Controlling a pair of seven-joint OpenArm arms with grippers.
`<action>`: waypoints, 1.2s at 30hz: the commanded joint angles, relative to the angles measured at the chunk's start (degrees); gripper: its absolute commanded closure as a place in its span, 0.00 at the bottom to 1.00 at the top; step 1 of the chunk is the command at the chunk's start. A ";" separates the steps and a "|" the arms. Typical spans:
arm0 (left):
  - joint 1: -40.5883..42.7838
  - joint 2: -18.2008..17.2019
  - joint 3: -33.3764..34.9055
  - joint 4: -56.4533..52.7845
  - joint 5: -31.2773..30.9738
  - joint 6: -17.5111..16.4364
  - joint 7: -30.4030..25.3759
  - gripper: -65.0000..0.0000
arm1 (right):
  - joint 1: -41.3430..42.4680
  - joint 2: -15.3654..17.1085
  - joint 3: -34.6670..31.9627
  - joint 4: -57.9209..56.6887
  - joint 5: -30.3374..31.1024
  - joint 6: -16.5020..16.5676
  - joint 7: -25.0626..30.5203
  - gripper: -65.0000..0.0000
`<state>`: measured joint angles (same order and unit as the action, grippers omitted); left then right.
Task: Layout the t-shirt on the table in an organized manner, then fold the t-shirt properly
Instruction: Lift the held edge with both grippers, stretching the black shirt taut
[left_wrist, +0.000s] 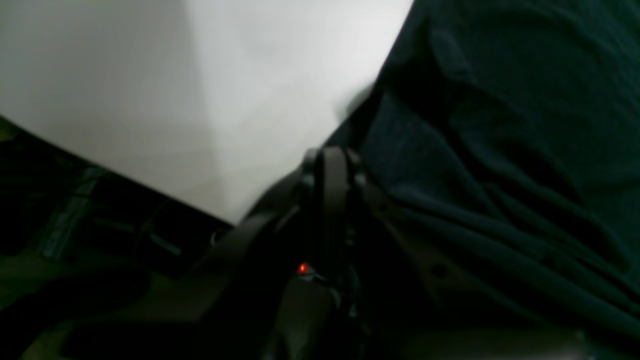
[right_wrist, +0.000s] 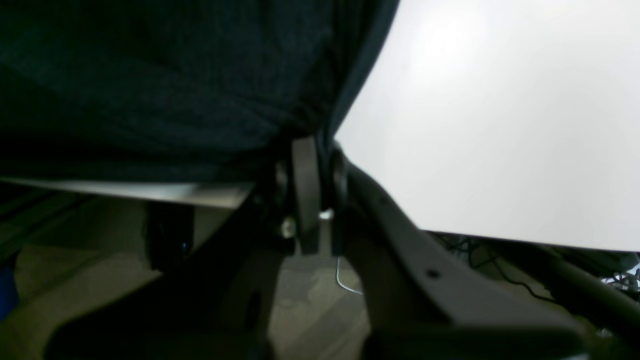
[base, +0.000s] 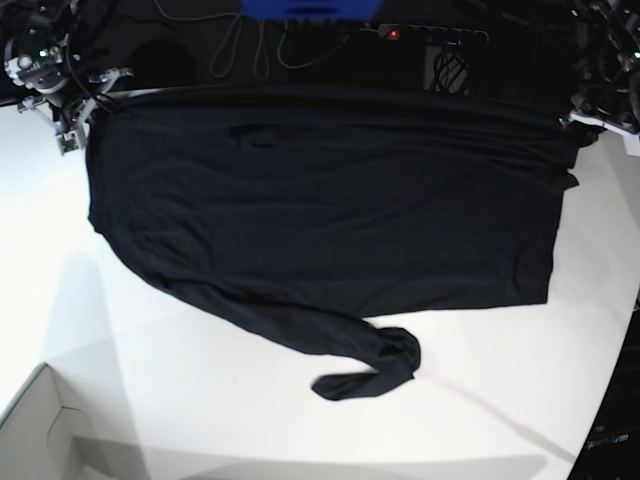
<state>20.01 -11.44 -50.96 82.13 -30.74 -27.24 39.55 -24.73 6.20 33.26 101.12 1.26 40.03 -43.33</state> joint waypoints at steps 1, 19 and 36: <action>0.17 -1.17 -0.34 0.82 -0.60 0.04 -1.53 1.00 | -0.10 0.70 0.37 0.81 -0.33 -0.03 0.30 1.00; 0.17 -1.26 -0.69 1.52 -1.13 0.04 -1.53 0.65 | -1.07 -1.41 4.50 5.21 -0.33 -0.03 0.47 0.62; -0.27 -0.29 -7.11 4.77 -4.82 0.04 -1.53 0.65 | 3.85 -4.04 11.36 8.73 -0.33 -0.03 0.21 0.60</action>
<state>19.79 -10.57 -57.58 85.62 -34.22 -27.03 39.22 -20.80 1.43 44.34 108.88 0.40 40.03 -43.92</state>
